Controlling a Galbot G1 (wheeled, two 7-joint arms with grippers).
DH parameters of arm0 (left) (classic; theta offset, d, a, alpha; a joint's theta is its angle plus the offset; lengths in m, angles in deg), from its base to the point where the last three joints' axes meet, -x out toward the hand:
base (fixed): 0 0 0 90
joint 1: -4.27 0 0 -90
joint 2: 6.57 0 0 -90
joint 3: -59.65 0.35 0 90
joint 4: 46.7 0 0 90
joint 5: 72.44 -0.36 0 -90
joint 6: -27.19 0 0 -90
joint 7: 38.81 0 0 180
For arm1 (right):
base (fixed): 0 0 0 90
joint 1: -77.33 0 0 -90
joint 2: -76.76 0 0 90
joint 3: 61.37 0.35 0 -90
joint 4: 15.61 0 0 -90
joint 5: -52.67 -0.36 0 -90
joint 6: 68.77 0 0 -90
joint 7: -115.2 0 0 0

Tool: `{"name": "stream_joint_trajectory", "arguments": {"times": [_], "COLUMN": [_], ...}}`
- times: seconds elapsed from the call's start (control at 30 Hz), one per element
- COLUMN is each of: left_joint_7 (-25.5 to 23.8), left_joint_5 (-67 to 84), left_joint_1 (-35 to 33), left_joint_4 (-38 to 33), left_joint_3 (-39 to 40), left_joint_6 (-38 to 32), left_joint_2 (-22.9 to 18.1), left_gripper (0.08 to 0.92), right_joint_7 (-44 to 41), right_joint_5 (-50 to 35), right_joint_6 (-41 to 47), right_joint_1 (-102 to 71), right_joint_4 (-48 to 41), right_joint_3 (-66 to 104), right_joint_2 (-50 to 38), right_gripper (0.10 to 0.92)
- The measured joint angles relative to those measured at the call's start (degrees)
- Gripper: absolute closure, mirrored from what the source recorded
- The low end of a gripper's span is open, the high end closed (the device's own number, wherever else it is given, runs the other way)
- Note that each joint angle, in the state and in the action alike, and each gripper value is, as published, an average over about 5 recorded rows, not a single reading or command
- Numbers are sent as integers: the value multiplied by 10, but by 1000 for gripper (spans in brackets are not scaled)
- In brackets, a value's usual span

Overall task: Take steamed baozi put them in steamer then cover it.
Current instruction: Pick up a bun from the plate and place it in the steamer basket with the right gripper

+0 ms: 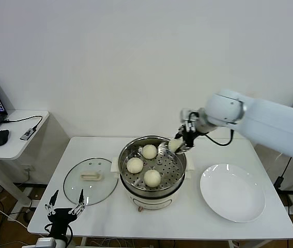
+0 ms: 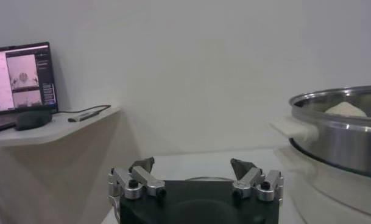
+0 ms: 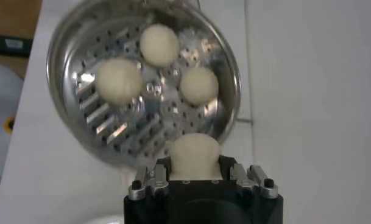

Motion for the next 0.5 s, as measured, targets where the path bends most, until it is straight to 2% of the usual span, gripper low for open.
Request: {"name": "stream_joint_trajectory", "arguments": {"times": [0.5], "left_joint_7": [-1], "left_joint_5": [1], "left_joint_1": [3], "left_joint_4": [4], "left_joint_3": [-4], "left_joint_6": [-1], "left_joint_2": [-2], "left_gripper": [177], "right_joint_7": [35], "right_joint_5": [-4], "right_joint_6": [38], "right_joint_1": [-68], "right_joint_4": [-66], "right_joint_3": [-10], "right_joint_2": [89], "right_gripper": [513]}}
